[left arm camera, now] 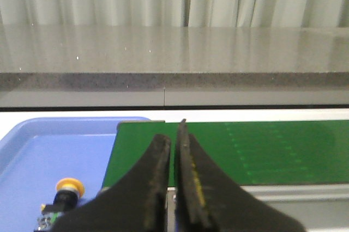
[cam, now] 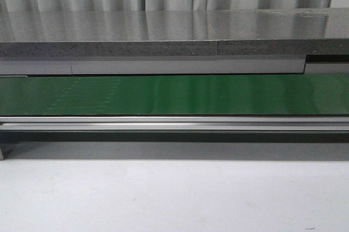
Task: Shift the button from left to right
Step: 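Move the left gripper over the blue tray toward the yellow-capped button, then lower the left gripper and grasp the yellow-capped push button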
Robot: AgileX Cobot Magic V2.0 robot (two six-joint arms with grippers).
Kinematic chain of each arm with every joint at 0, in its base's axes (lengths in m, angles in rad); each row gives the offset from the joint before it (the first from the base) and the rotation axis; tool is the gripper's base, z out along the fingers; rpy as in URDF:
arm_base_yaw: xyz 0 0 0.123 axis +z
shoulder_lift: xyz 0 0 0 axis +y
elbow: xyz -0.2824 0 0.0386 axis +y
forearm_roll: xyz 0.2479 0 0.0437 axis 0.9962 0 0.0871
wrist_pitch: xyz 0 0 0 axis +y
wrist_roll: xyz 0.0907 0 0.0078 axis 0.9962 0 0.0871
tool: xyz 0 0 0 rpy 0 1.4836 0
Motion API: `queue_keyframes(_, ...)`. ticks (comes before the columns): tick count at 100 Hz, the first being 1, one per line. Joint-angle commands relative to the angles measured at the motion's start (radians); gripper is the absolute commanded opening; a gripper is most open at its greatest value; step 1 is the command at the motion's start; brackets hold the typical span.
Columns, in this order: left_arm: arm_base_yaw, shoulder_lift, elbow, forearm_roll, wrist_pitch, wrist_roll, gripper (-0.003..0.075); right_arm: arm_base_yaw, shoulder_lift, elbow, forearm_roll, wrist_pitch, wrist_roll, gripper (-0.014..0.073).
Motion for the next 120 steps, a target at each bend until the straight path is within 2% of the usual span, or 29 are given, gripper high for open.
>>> queue_keyframes(1, -0.004, 0.073, -0.127, -0.012, -0.034, -0.005, 0.0005, -0.004, -0.016, 0.001, -0.011, -0.080, 0.000, -0.0068)
queue_keyframes(14, -0.004, 0.195, -0.297, -0.008, 0.072, -0.005, 0.0005, -0.004, -0.016, 0.001, -0.011, -0.080, 0.000, -0.0068)
queue_keyframes(36, -0.004, 0.424, -0.569, 0.000, 0.448, -0.005, 0.0005, -0.004, -0.016, 0.001, -0.011, -0.080, 0.000, -0.0068)
queue_keyframes(48, -0.004, 0.530, -0.654, 0.009, 0.563, -0.005, 0.0005, -0.004, -0.016, 0.001, -0.011, -0.080, 0.000, -0.0068)
queue_keyframes(120, -0.004, 0.797, -0.680, 0.009, 0.577, -0.005, 0.0006, -0.004, -0.016, 0.001, -0.011, -0.080, 0.000, -0.0068)
